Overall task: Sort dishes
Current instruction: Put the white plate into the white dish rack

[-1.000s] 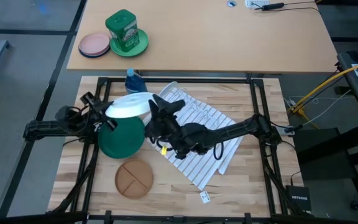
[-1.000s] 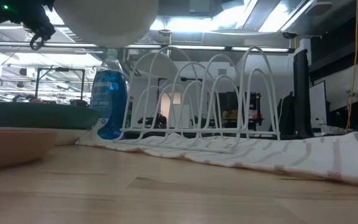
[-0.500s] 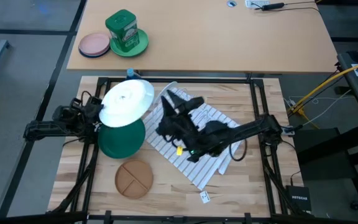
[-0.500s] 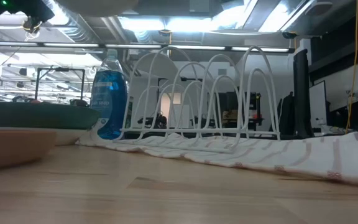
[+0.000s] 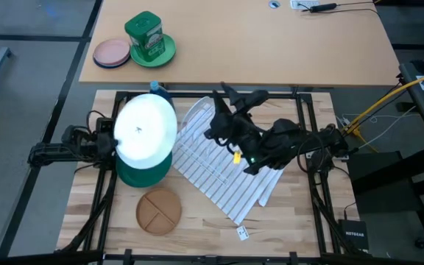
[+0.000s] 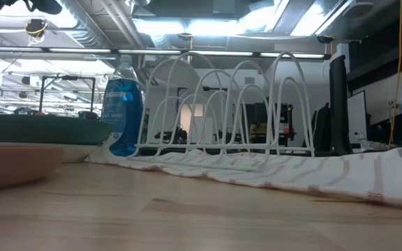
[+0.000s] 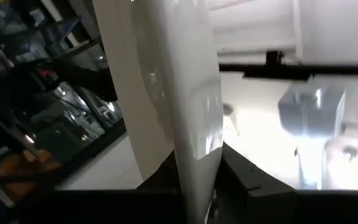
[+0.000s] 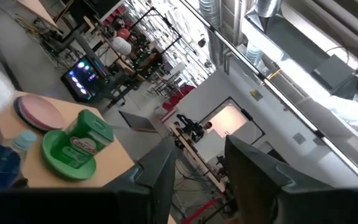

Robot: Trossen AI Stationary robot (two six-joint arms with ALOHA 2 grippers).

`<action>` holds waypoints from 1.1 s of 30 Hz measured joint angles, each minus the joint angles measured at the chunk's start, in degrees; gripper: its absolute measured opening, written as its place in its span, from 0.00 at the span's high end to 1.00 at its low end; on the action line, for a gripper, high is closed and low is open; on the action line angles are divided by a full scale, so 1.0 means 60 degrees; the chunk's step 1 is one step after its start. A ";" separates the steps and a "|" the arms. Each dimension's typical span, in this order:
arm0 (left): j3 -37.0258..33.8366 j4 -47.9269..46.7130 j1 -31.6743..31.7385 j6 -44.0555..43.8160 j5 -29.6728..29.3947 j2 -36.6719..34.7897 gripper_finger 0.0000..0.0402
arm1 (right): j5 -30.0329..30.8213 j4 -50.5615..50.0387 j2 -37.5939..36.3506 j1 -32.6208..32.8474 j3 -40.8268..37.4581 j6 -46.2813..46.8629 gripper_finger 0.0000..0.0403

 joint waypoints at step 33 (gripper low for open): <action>0.0000 -0.0602 0.0007 0.6809 0.4266 0.0004 0.92 | 0.0196 -0.4984 0.0014 0.0010 -0.0011 0.3600 0.65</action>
